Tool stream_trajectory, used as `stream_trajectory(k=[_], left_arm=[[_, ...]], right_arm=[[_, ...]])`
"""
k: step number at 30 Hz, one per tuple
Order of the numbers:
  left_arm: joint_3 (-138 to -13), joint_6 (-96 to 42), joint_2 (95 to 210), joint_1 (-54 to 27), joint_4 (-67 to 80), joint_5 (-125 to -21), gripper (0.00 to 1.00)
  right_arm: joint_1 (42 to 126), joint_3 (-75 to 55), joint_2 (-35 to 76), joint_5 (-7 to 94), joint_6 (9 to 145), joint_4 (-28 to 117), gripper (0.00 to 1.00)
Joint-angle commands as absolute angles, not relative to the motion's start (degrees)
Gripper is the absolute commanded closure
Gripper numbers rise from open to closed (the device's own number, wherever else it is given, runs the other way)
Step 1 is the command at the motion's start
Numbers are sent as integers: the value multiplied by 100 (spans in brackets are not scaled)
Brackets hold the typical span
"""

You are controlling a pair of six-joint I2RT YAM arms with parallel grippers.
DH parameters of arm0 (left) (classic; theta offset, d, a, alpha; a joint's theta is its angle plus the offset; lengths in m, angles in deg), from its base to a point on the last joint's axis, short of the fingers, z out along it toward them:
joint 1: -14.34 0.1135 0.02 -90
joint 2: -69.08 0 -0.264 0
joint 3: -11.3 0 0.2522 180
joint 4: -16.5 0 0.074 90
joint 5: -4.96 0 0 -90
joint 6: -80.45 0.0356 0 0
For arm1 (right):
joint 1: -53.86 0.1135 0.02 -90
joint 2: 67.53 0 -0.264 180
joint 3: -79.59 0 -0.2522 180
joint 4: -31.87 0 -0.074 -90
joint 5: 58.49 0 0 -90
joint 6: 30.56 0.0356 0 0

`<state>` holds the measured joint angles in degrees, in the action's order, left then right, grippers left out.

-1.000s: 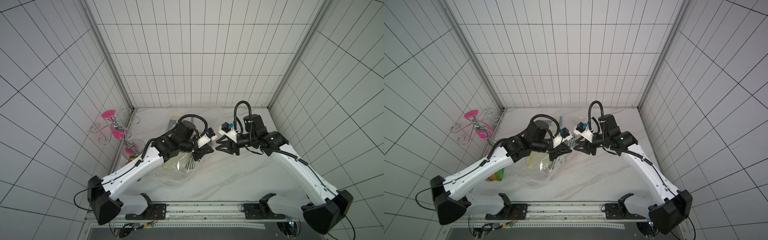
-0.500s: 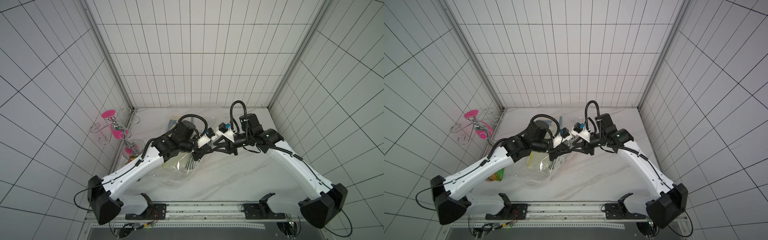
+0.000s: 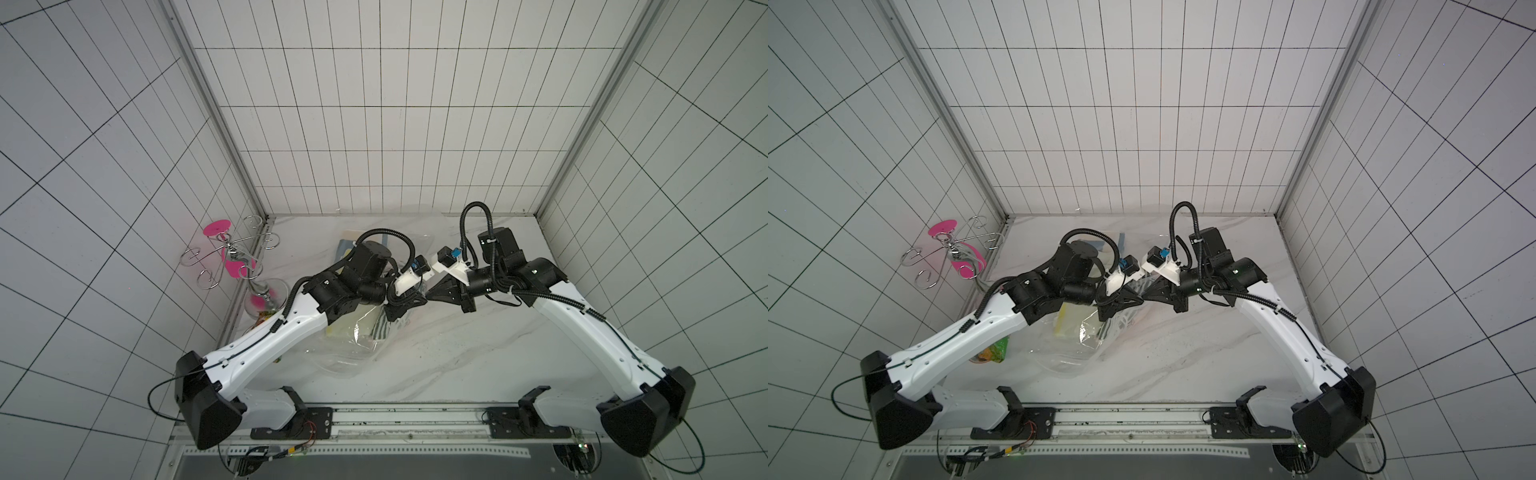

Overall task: Place the folded towel into the vacuum bag
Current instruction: Close the vacuum bag at the center of the board.

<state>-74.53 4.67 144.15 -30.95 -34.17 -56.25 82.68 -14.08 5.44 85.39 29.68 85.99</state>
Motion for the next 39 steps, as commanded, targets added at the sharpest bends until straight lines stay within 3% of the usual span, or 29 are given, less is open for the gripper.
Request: stream_trajectory(k=[1, 8, 21, 27, 39], left_arm=[[-7344, 453, 14447, -3174, -3075, -5738, 100], [-7251, 597, 14690, -3747, -3820, -6576, 99], [-6992, 176, 14520, -3865, -4208, -6913, 95], [-6951, -11, 14580, -3931, -4393, -7145, 88], [-7114, -150, 14658, -4032, -5044, -7626, 89]], right_arm=[[8311, -1722, 147, 8596, 3395, 7917, 100], [8307, -2239, -572, 8287, 3786, 7620, 100], [8287, -2469, -1165, 7988, 4055, 7576, 100], [8285, -2568, -1415, 7901, 4325, 7361, 100], [8260, -2755, -1693, 7666, 4475, 7328, 100]])
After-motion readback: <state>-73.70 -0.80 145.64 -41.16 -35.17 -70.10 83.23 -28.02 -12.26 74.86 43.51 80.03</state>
